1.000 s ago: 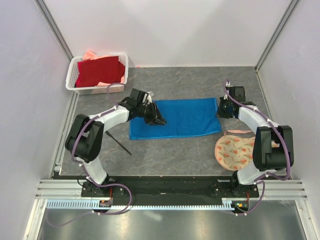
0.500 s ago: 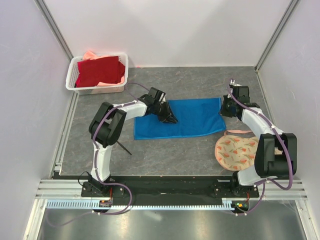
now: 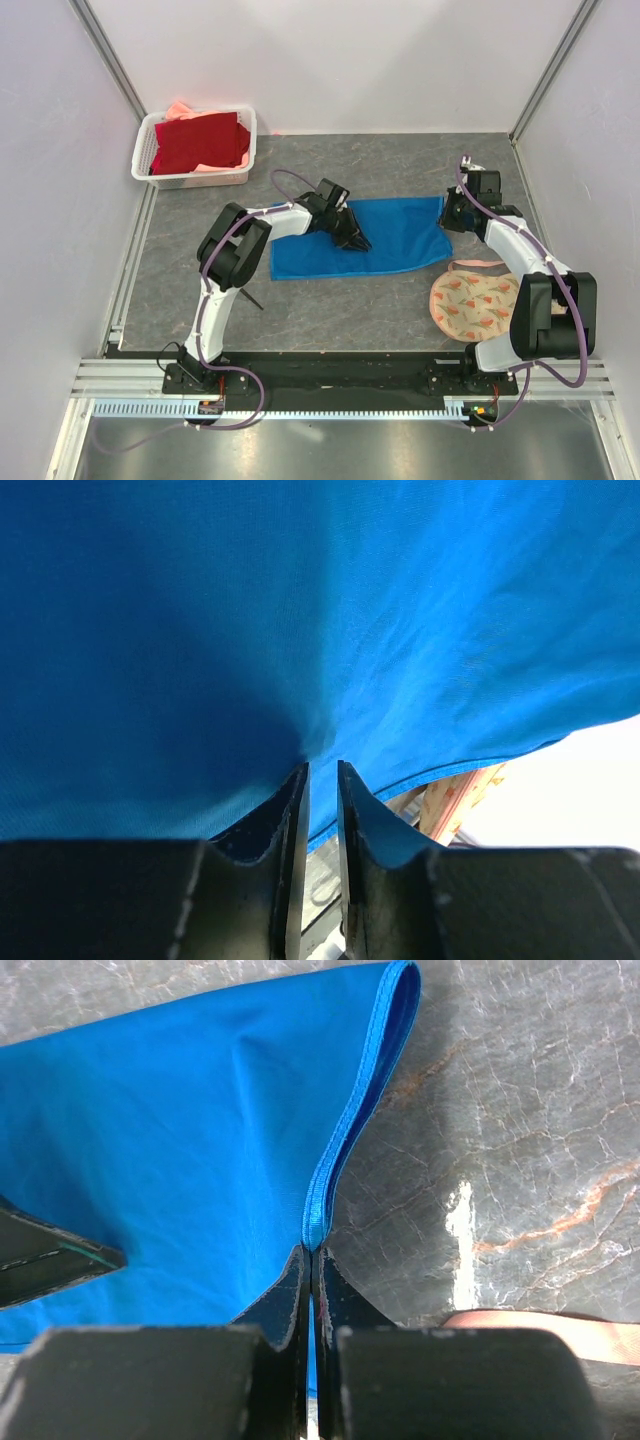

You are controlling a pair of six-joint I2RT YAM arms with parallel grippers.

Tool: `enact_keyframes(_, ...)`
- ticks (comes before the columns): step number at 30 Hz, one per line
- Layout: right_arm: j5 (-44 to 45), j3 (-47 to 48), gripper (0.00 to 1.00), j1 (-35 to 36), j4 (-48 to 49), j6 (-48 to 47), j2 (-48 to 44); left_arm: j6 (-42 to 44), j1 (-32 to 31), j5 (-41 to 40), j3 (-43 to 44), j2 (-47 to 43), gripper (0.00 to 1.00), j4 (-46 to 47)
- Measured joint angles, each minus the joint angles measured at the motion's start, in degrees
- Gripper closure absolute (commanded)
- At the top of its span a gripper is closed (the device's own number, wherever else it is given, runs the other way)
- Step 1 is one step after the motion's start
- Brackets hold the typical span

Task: Fold the napkin into a case and place the utensils inside
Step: Pick up the rectangle-folded napkin from the center of the board.

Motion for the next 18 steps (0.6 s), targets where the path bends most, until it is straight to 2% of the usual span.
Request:
enact_keyframes(11, 2.01, 0.57, 1.00, -0.22, -0.04, 0.31, 0.28, -0.15, -0.04, -0.66, 0.76, 0.15, 0.76, -0.46)
enact_keyframes(18, 3.37, 0.46, 1.00, -2.62, 0.15, 0.76, 4.22, 2.75, -0.02, -2.60, 0.76, -4.11, 0.75, -3.93)
